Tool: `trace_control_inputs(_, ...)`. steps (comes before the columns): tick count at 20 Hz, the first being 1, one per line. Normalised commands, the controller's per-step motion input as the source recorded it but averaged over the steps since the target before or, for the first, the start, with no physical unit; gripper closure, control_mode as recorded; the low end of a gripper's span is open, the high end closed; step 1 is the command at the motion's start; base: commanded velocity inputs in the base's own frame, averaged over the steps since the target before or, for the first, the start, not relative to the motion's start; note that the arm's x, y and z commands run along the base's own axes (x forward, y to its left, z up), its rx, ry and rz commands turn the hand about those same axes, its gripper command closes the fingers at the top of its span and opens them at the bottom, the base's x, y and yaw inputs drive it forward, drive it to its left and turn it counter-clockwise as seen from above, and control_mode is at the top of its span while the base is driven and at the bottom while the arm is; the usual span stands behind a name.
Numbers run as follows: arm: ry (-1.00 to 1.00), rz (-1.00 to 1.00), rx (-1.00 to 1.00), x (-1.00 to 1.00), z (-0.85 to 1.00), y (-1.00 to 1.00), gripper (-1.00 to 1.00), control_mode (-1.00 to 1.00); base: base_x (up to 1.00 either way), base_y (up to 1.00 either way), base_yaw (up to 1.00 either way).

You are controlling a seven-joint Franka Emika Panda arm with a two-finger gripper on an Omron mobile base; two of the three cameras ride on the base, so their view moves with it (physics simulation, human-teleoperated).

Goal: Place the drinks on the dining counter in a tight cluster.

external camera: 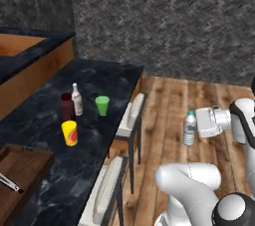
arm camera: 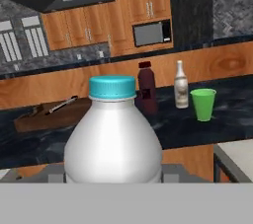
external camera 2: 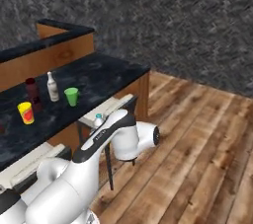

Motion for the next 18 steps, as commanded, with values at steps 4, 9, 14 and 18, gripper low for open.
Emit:
trace_control_inputs(4,0.0,0.0,0.0,0.0,0.0,0.0,1.0,1.0,0.41,-0.14,0.54)
trace_control_inputs(9,0.0,0.0,0.0,0.0,0.0,0.0,1.0,1.0,0.39,-0.11,0.58)
trace_control_inputs(14,0.0,0.0,0.0,0.0,0.0,0.0,1.0,1.0,0.33,-0.06,0.68)
trace_control_inputs(18,0.0,0.0,0.0,0.0,0.0,0.0,1.0,1.0,0.33,-0.07,0.67)
